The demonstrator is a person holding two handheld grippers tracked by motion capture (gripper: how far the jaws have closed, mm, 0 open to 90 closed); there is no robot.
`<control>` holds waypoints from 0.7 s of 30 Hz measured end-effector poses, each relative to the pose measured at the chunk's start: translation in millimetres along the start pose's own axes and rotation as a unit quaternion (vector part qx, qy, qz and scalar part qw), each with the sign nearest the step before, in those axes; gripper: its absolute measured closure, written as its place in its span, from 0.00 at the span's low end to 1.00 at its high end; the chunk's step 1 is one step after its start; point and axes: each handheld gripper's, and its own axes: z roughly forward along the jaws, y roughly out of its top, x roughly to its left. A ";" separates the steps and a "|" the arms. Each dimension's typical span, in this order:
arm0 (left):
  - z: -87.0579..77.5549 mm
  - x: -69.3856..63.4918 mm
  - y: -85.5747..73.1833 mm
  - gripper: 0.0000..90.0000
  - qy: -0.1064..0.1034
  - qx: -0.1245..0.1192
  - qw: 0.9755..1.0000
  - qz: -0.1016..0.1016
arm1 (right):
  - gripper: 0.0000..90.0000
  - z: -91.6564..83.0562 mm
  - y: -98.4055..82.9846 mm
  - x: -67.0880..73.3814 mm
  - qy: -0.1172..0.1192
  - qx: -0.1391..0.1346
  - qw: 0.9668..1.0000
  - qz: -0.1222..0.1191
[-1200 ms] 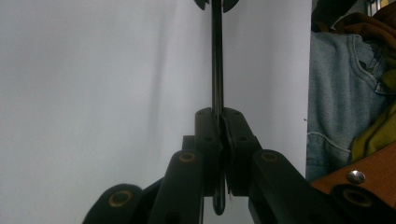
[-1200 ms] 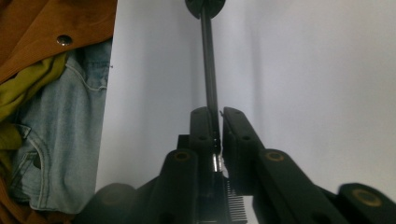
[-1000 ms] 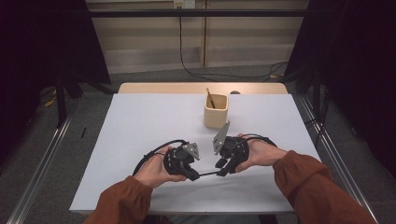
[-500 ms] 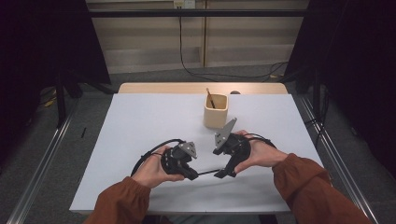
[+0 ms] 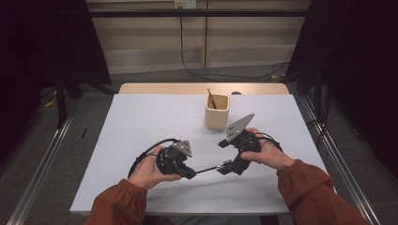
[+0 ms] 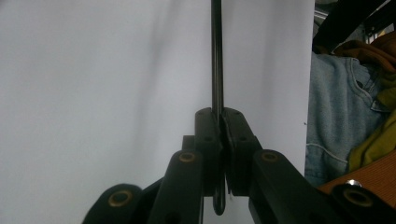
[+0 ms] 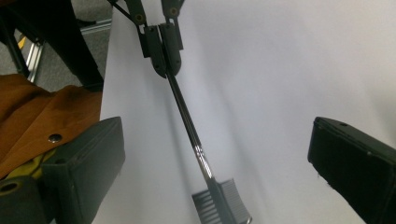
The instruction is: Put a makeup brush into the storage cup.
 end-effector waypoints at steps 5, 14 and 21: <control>-2.0 1.2 -2.9 0.95 0.002 -0.007 1.000 -0.005 | 0.05 -8.6 -6.7 -2.9 -0.012 -0.026 0.999 0.016; -8.6 2.7 -8.4 0.95 0.006 -0.018 1.000 -0.011 | 0.06 -21.8 -19.8 -3.7 -0.034 -0.056 0.997 0.035; -13.5 3.8 -14.6 0.95 0.011 -0.034 0.999 -0.022 | 0.06 -27.2 -27.9 -2.0 -0.046 -0.080 0.994 0.052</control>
